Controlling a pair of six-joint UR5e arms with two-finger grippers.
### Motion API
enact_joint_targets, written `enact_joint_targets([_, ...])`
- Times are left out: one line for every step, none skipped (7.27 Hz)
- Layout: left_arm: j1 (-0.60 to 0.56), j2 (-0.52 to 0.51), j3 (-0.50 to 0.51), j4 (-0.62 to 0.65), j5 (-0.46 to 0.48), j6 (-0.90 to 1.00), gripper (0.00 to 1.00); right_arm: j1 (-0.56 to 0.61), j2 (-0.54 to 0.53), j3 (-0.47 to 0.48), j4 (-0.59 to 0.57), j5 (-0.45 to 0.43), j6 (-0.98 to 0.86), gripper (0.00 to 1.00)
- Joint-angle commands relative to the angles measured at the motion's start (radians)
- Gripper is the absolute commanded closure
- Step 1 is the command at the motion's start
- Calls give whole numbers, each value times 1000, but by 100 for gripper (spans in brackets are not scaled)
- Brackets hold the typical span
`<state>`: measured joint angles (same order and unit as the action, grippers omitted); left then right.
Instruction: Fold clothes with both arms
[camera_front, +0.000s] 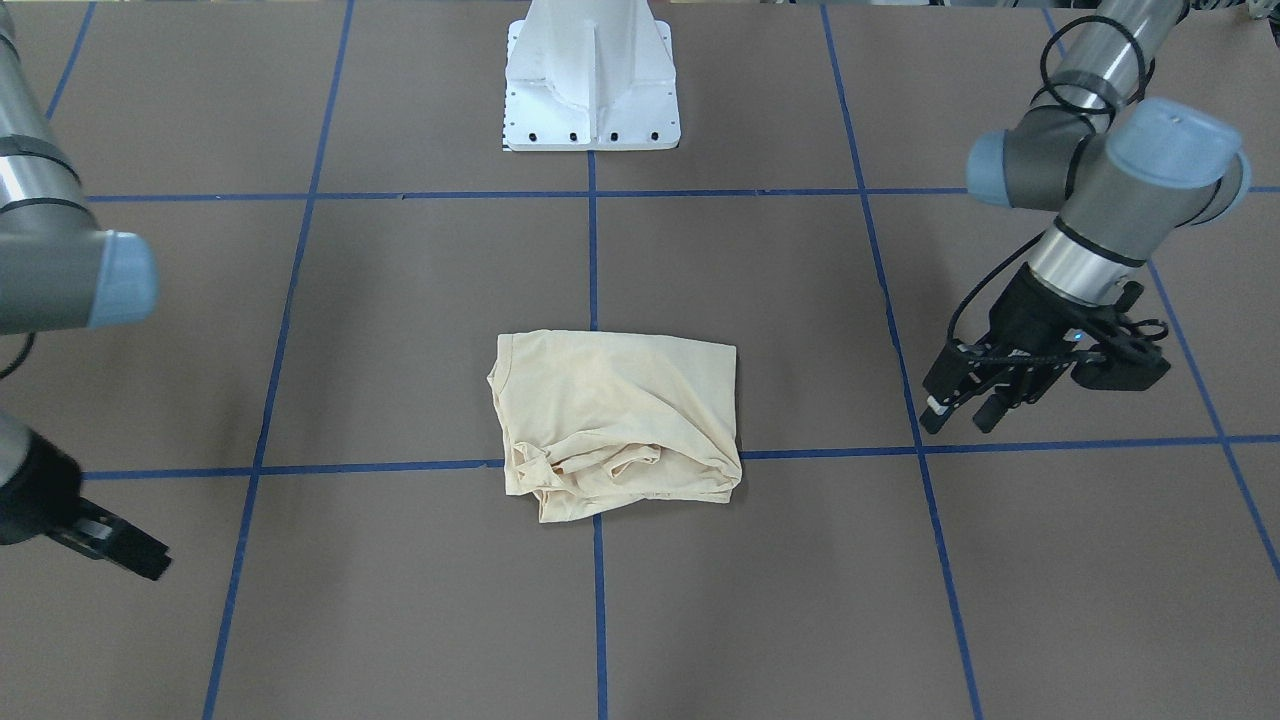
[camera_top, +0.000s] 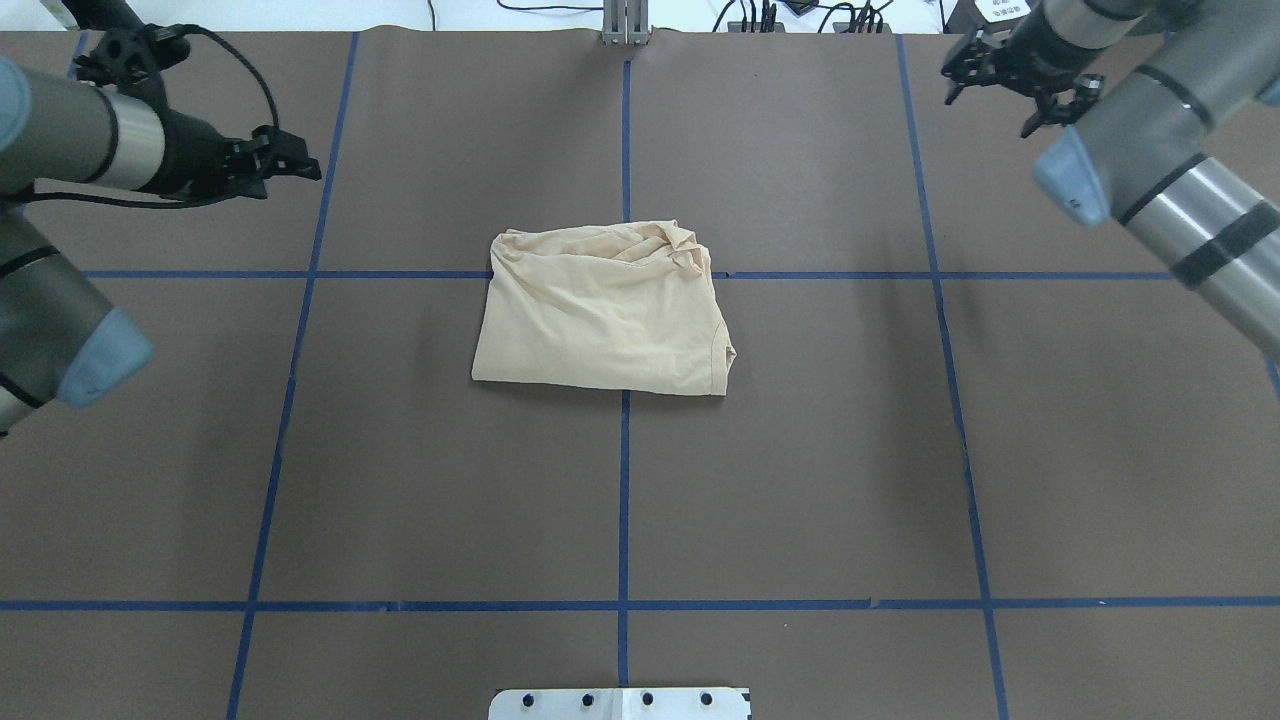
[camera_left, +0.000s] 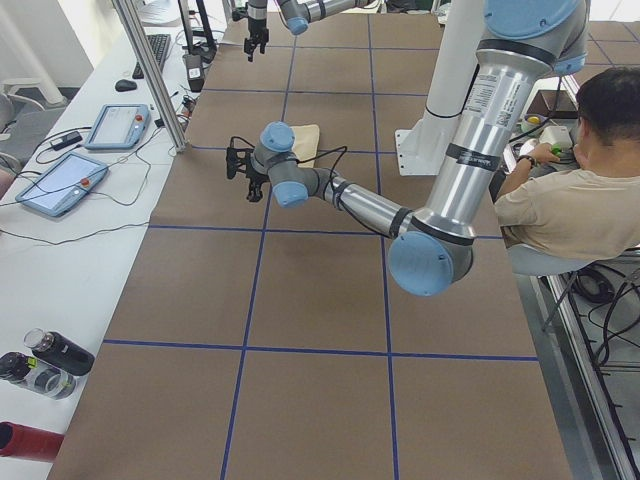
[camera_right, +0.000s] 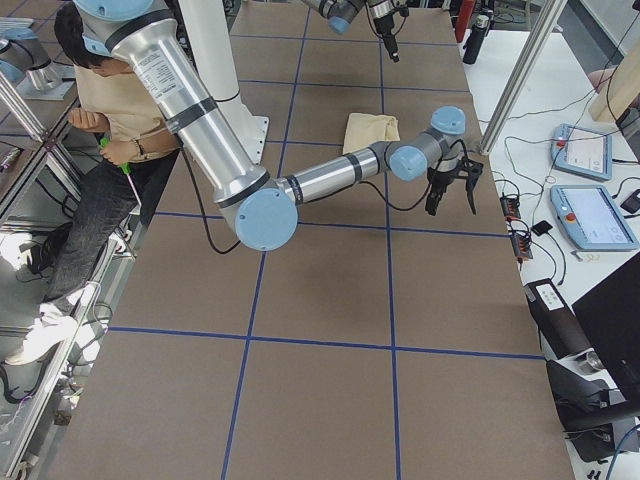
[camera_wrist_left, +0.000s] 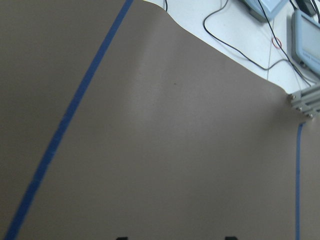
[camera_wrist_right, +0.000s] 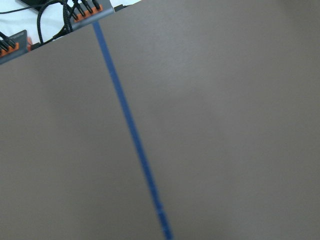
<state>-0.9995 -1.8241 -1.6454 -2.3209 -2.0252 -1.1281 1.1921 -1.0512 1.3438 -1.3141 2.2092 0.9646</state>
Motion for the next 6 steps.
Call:
enact_joint_targets([-226, 211, -56, 0, -155, 521, 0, 224, -185, 3, -4, 76, -591, 1])
enact_joint_targets([-387, 259, 3, 8, -246, 833, 0, 300, -252, 11, -10, 87, -779, 1])
enact_joint_targets([-545, 259, 126, 50, -364, 1134, 0, 348, -291, 46, -49, 154, -869, 0])
enact_joint_targets([-621, 256, 159, 89, -400, 1278, 0, 325, -350, 178, -127, 155, -871, 1])
enact_joint_targets([-652, 249, 147, 186, -399, 1295, 0, 307, -360, 261, -254, 108, -891, 0])
enact_joint_targets([-653, 249, 148, 210, -399, 1315, 0, 307, -368, 264, -278, 90, -955, 0])
